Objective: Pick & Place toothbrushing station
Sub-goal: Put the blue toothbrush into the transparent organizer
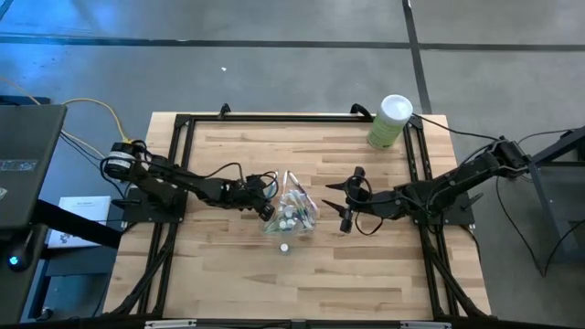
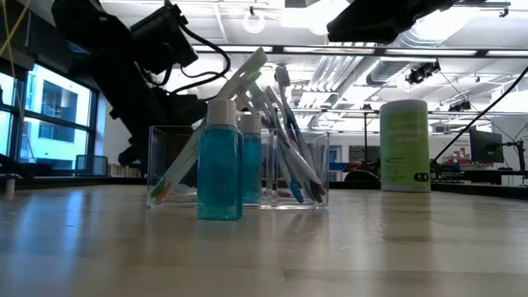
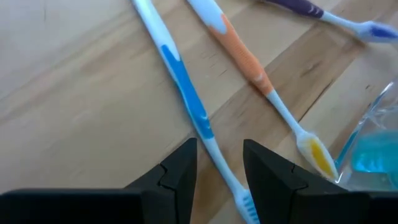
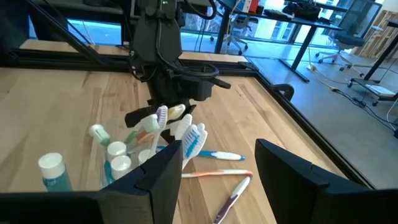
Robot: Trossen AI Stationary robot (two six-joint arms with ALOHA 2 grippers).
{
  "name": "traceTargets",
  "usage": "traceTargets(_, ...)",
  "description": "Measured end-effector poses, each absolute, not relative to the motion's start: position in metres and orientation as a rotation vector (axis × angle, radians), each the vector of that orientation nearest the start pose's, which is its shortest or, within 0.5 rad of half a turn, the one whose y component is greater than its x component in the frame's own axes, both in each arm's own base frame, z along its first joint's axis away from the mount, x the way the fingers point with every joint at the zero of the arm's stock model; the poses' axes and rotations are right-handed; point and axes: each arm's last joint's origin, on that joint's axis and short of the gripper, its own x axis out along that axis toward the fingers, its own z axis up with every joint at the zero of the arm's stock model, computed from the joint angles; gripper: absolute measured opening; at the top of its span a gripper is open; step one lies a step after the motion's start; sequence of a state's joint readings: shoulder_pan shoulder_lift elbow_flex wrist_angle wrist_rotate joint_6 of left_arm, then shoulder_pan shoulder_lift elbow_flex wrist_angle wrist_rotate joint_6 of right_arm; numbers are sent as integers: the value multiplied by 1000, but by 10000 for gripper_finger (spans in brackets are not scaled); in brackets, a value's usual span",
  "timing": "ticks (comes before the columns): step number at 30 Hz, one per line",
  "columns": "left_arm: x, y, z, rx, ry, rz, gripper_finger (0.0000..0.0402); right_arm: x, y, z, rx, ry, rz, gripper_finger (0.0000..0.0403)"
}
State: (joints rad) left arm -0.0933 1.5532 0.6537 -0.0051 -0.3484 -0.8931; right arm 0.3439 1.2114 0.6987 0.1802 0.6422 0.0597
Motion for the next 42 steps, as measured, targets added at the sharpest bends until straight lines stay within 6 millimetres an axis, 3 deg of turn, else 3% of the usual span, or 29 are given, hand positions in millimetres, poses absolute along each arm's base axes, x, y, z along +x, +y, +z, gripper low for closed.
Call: traceTargets(42, 276, -11, 142, -665, 754, 610, 126, 247, 70, 253, -98, 282, -305, 193)
